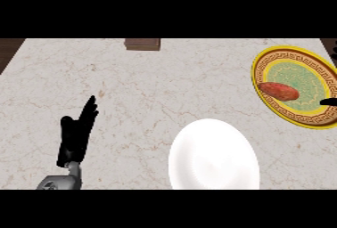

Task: Pick the sweet potato from the plate and place it in the plate

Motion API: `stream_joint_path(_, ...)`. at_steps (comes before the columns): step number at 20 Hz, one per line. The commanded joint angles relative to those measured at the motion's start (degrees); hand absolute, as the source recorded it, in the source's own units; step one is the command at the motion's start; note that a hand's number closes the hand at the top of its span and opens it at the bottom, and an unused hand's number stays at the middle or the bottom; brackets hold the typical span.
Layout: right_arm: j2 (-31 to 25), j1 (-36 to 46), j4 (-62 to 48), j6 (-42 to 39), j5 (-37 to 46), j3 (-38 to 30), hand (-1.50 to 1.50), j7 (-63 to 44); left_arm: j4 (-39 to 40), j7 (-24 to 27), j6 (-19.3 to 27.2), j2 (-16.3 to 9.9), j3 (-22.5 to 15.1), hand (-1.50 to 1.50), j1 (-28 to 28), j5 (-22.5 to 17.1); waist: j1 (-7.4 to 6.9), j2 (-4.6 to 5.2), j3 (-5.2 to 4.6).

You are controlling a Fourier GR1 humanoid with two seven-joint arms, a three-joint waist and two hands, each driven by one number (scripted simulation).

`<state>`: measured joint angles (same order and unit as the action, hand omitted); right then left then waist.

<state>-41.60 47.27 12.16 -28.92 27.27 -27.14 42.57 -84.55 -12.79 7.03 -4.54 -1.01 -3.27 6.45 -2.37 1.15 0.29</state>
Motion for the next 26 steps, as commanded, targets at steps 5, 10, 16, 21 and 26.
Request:
stream_joint_path(5, 0.8, -1.0, -0.8, -0.9, 0.7, 1.5, -1.5, 5.7, 1.0, 1.3, 0.0, 0.2, -0.3, 0.0, 0.2, 0.5, -0.6, 0.08, 0.0)
stream_joint_path(10, -1.2, -1.9, -1.8, -1.3, 0.2, 1.3, -1.5, 6.7, 0.9, 1.6, -1.3, -0.4, 0.8, 0.0, 0.2, -1.0, -0.8, 0.28, 0.04)
stream_joint_path(16, -0.3, -2.4, -2.6, 2.9, 0.7, 1.9, -1.5, 6.1, 2.3, 1.6, -0.7, 0.5, 0.4, 0.0, -0.9, -0.4, -0.65, 0.3, 0.03)
stream_joint_path(21, -3.4, -3.1, -3.1, 2.8, 0.8, 1.9, -1.5, 6.1, 1.0, -0.2, -1.9, -1.5, 1.8, 0.0, -2.3, -1.4, -1.25, 0.57, 0.15)
stream_joint_path(26, -4.8, -4.8, -3.5, 3.1, 0.0, 1.2, -1.5, 8.0, 2.6, 0.7, -0.5, 0.2, 1.1, 0.0, -2.4, -0.5, -0.75, 0.62, 0.17)
